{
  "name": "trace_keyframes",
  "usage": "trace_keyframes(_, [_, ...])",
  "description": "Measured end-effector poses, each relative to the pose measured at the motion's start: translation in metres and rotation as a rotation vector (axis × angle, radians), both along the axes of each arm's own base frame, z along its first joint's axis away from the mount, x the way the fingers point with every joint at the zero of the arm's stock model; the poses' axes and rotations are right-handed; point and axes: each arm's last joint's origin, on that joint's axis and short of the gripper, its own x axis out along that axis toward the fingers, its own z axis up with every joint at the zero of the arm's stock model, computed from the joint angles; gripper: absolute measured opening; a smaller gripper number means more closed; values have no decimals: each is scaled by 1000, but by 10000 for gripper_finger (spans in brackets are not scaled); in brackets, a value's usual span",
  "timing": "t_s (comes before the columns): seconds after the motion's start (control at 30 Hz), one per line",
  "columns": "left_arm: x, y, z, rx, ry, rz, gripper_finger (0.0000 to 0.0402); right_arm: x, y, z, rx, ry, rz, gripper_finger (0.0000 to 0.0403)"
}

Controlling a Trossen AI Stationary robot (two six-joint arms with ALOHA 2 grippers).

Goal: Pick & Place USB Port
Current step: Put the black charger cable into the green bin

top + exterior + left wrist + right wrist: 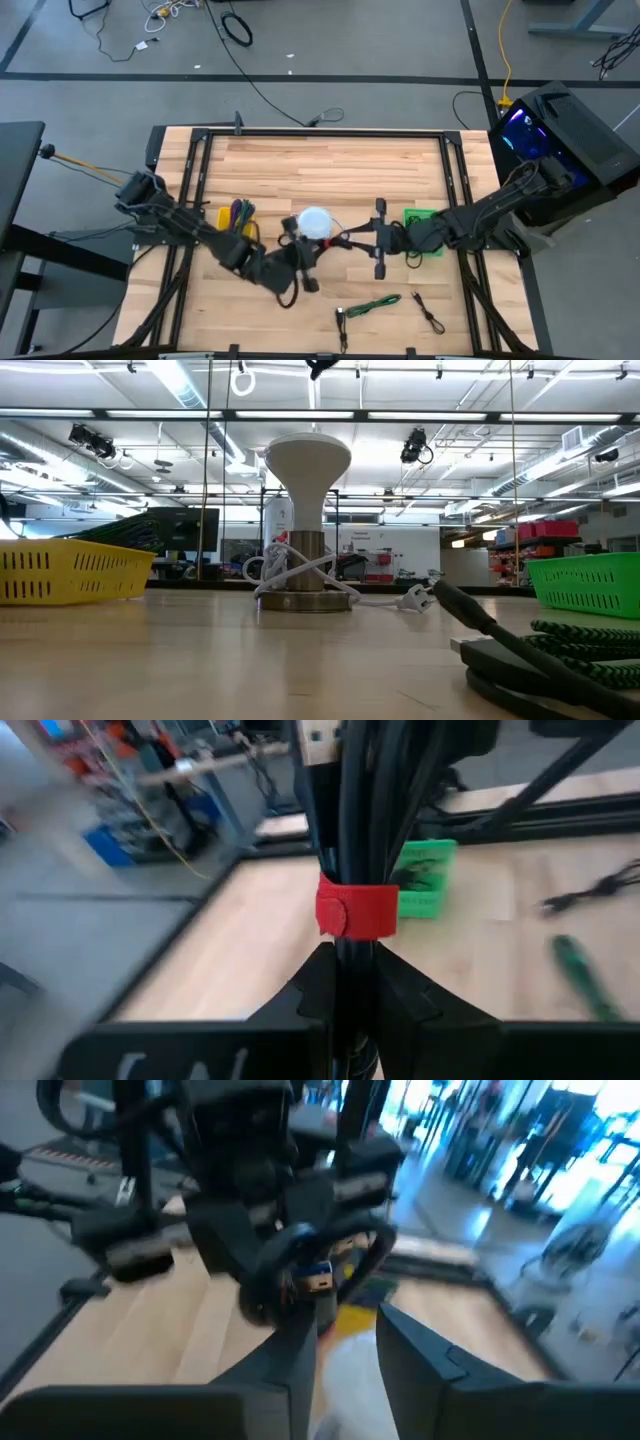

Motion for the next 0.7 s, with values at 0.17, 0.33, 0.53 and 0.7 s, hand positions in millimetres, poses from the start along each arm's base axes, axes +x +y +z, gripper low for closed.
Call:
trace_keyframes(0.17, [7,33,18,46,-4,14,40,1,-5,6,-28,-60,-96,123])
trace_keyframes(0.33, [2,50,34,94,2,15,40,1,-9,7,-106,-59,-240,148])
trace_keyframes(0.53, [-22,56,67,79,-80,32,40,1,-14,7,-153,-55,-344,173])
trace_keyframes(0.7, [-25,53,67,87,-68,16,40,5,-16,12,-97,-110,-250,190])
